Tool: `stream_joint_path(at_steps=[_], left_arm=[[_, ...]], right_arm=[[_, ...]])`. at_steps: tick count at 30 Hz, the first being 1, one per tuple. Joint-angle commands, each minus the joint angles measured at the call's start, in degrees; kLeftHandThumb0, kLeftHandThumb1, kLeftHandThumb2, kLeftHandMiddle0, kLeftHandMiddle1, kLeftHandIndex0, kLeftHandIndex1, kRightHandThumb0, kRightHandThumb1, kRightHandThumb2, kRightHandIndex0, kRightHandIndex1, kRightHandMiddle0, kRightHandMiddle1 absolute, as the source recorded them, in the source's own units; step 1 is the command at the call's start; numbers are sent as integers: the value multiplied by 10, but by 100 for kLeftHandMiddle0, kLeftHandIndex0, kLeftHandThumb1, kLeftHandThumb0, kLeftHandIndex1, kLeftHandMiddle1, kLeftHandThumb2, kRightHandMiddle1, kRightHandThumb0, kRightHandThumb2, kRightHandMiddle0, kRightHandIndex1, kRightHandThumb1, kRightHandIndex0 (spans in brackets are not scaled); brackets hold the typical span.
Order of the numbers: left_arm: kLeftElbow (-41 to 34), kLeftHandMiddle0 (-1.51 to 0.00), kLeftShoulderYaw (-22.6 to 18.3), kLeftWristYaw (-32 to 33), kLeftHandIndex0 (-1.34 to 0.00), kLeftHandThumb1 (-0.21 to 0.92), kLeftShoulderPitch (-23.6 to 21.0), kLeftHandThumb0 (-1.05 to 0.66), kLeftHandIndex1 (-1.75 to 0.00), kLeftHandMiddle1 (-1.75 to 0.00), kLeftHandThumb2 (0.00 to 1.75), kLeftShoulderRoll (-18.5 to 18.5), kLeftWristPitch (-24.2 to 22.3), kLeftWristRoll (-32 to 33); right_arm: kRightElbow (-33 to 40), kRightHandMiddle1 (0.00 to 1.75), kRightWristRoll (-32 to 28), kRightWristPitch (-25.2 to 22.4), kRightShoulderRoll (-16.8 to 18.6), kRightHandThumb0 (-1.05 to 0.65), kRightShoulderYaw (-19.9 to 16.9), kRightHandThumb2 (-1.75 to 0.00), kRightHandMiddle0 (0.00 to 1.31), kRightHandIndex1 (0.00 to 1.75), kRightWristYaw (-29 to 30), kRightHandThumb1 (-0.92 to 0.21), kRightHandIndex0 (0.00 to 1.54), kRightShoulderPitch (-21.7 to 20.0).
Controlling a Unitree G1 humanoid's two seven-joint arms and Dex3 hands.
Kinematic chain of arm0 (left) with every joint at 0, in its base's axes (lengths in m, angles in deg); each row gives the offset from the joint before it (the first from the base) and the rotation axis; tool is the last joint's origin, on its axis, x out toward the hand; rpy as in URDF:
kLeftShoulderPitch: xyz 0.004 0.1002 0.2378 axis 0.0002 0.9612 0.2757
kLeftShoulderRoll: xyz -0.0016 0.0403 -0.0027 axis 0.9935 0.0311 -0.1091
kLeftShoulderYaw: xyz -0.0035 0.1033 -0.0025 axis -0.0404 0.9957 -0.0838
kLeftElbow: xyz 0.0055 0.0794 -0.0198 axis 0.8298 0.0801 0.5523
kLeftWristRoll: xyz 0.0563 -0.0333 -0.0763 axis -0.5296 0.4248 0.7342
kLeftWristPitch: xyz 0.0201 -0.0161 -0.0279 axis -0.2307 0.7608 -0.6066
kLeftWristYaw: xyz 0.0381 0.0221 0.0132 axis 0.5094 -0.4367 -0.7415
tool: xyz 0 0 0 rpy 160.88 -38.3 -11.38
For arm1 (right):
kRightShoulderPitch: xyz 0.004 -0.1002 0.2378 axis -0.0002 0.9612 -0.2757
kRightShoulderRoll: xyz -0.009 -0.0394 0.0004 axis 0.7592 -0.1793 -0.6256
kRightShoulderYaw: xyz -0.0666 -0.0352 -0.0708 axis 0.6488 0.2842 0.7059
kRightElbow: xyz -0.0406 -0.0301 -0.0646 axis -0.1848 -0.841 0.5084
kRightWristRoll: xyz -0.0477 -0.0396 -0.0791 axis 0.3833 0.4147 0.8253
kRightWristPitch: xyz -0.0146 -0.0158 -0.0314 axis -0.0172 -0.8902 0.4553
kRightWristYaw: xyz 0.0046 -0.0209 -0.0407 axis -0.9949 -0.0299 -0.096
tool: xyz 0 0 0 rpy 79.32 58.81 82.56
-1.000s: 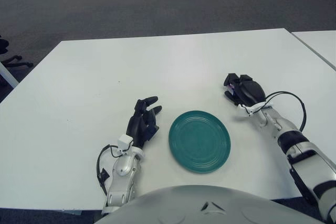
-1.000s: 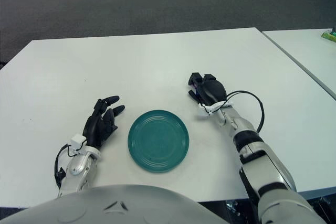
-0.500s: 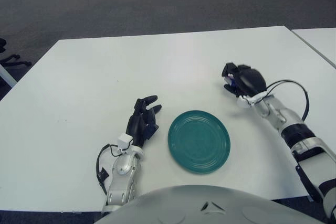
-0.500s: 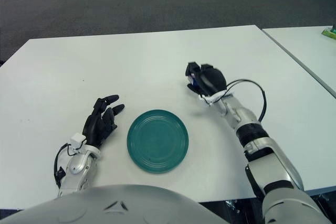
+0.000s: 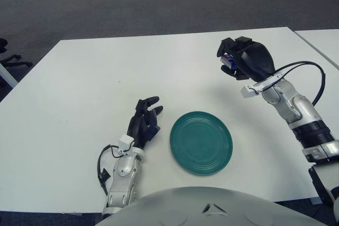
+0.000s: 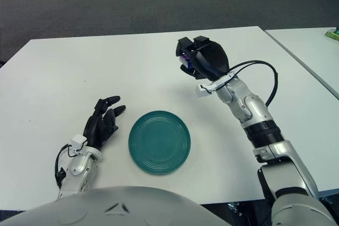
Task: Put the gum into the plate.
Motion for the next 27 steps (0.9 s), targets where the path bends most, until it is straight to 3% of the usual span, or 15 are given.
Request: stream_joint_path(at_steps=[1,7,17,27], left_arm=[[7,-32,-2,-1,-7,92,-11,-77,-109,-84,80,6,9,-6],[8,-32,1,1,-7,92,-9,-76,-109,-84,79,4,11,-7],[-3,-32,8,4,-6,92,-1,-75,-108,-84,79,-4,12,-5],[-14,-32,13,10,-6,92,4,-74,-109,-84,79,-7,-18,-10]], right_arm=[[103,175,10,-4,6,-44,4,-115,51,175,-52,-45,117,30],[154,175,14,2,4,-44,10,-117,52,175,-116,-43,116,53],[215,175,39,28,27,-47,69,-127,58,175,-192,-35,122,114],[184,175,49,75,51,-49,84,-136,64,175,-177,-28,126,125]])
